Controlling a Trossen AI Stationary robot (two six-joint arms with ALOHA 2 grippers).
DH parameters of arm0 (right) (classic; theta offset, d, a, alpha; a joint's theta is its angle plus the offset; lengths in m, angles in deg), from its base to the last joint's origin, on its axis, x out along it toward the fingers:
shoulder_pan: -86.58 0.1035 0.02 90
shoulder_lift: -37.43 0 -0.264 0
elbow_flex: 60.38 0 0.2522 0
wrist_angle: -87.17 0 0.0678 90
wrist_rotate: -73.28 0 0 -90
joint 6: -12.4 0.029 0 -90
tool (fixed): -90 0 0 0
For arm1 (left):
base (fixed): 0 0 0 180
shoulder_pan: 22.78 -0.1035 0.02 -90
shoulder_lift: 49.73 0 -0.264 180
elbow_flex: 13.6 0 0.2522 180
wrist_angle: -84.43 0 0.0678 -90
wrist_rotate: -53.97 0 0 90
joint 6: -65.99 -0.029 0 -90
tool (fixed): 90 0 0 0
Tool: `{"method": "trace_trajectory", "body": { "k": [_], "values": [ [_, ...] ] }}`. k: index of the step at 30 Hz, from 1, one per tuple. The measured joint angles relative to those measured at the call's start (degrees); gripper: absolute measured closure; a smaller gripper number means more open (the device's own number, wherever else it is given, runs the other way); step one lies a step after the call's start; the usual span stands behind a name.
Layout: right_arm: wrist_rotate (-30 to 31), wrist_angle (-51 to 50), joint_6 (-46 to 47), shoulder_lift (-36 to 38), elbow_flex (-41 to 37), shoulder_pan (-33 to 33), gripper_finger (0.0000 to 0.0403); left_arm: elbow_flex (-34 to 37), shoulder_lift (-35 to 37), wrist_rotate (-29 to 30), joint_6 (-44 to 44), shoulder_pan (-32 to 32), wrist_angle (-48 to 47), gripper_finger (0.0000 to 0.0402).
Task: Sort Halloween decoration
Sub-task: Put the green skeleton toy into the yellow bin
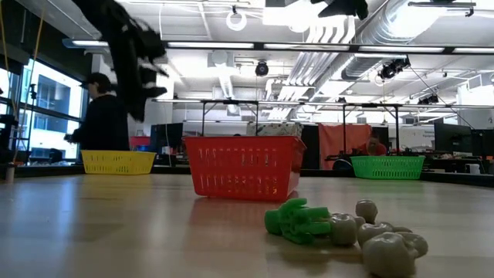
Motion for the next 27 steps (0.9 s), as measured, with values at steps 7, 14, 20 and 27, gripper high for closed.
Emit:
{"method": "trace_trajectory", "body": {
  "k": [7, 14, 20, 27],
  "values": [
    [0.4, -2.9, -3.6, -3.0, 0.0, -0.1, 0.0163, 0.0, -12.9, -3.0, 5.8, -5.2, 0.4, 0.0396],
    [2.6, -5.2, -2.5, -7.1, 0.0, -1.9, 0.0163, 0.0, -20.1, -5.7, 11.2, -5.9, 0.2, 0.0396],
    [0.9, -6.4, -2.1, -9.6, 0.0, -2.4, 0.0163, -0.5, -21.0, -6.0, 13.2, -6.0, 0.3, 0.0396],
    [0.9, -3.3, -2.6, -10.5, 0.0, -2.4, 0.0163, -0.5, -21.0, -6.6, 13.2, -5.9, 0.9, 0.0366]
  ]
}}
